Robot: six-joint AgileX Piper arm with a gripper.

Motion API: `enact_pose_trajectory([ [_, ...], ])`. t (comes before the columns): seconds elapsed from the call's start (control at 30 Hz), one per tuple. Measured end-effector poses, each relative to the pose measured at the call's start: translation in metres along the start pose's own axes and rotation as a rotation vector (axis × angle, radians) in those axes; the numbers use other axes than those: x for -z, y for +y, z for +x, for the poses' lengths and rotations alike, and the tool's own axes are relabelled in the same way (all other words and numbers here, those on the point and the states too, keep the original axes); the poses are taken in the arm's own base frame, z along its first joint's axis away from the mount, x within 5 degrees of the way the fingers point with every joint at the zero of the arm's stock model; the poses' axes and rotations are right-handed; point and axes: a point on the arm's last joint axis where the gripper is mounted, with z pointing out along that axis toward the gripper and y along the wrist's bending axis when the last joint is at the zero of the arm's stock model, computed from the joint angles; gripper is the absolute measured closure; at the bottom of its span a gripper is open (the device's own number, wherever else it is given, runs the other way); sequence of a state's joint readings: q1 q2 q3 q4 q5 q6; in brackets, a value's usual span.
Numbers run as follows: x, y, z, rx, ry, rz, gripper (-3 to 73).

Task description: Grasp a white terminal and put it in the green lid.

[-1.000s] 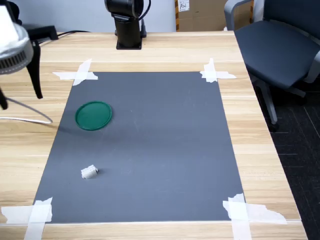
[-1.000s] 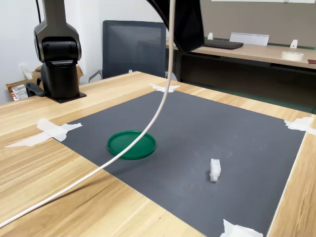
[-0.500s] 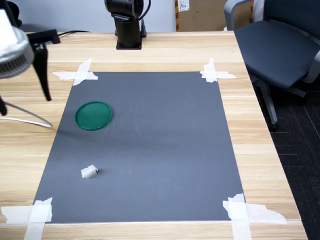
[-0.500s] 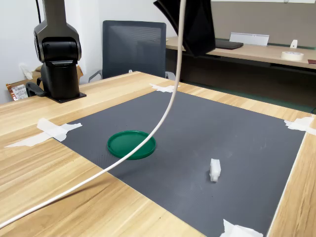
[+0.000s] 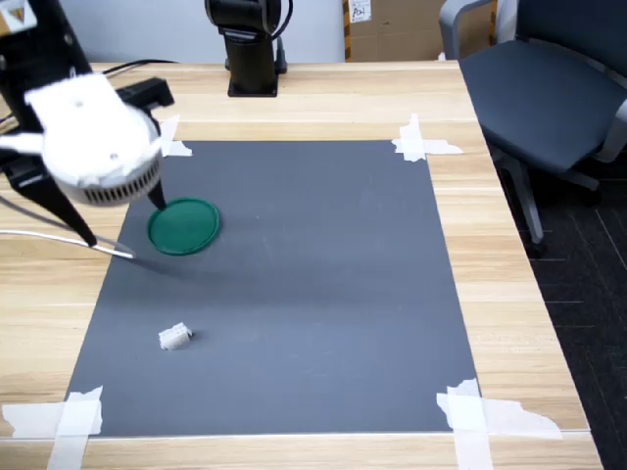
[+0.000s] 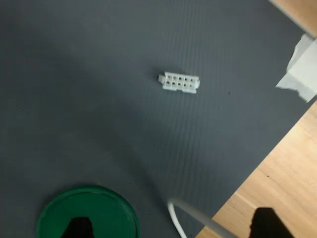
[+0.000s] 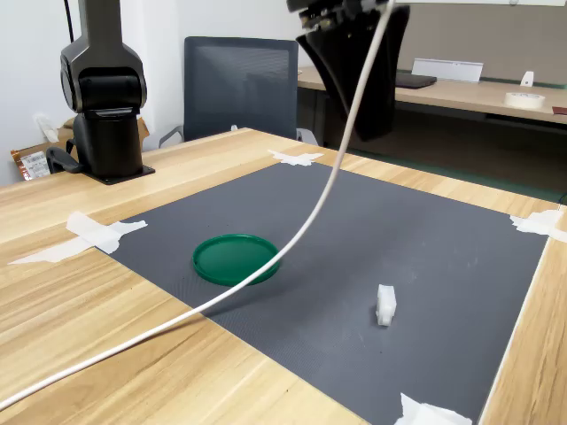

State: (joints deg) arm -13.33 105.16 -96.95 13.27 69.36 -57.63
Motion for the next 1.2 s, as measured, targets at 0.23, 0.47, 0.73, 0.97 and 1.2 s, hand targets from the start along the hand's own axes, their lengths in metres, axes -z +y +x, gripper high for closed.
enact_pose_trajectory([
  [0.23, -0.024, -0.007, 0.002, -0.025, 0.024, -0.027, 8.4],
  [0.47, -0.044, -0.014, 0.003, -0.089, 0.03, -0.026, 8.4],
  [0.73, -0.059, -0.019, 0.002, -0.112, 0.035, -0.028, 8.4],
  [0.97, -0.067, -0.026, -0.001, -0.13, 0.036, -0.03, 8.4],
  [1.2, -0.087, -0.012, -0.011, -0.083, 0.126, -0.044, 8.4],
])
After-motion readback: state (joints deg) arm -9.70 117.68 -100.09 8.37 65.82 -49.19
